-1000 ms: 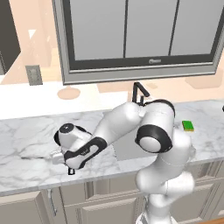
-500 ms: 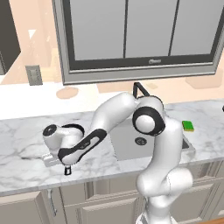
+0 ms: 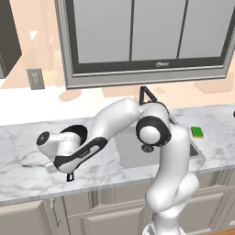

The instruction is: Pick the pan and sponge and place them into the sink. Then turn on the water.

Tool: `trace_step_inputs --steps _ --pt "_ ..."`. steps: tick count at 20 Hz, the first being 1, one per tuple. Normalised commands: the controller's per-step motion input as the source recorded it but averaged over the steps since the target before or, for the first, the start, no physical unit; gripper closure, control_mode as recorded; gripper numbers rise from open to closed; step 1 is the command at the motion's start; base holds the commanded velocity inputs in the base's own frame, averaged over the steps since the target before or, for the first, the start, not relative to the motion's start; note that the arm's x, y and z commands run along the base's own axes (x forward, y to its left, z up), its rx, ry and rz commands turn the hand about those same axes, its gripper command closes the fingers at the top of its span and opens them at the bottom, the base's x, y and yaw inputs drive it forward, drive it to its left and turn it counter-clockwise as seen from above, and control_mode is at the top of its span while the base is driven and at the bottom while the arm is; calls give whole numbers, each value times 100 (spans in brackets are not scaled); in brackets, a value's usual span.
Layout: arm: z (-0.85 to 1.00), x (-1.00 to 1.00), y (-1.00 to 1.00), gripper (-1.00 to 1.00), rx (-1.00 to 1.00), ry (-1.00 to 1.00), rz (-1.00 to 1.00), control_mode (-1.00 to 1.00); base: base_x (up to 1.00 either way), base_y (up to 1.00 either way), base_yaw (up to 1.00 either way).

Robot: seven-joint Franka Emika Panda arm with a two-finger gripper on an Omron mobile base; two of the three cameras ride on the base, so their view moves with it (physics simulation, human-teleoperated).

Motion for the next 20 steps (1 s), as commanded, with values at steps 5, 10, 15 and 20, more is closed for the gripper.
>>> trace_step_inputs --steps 5,10,15,20 --pt "9 0 -81 100 0 -14 -4 -100 0 0 0" --pt "14 0 -72 100 3 -13 -6 -100 0 0 0" --pt "31 0 -48 100 8 -12 -8 -100 0 0 0" --pt "39 -3 -35 100 9 -13 -10 -100 0 0 0"
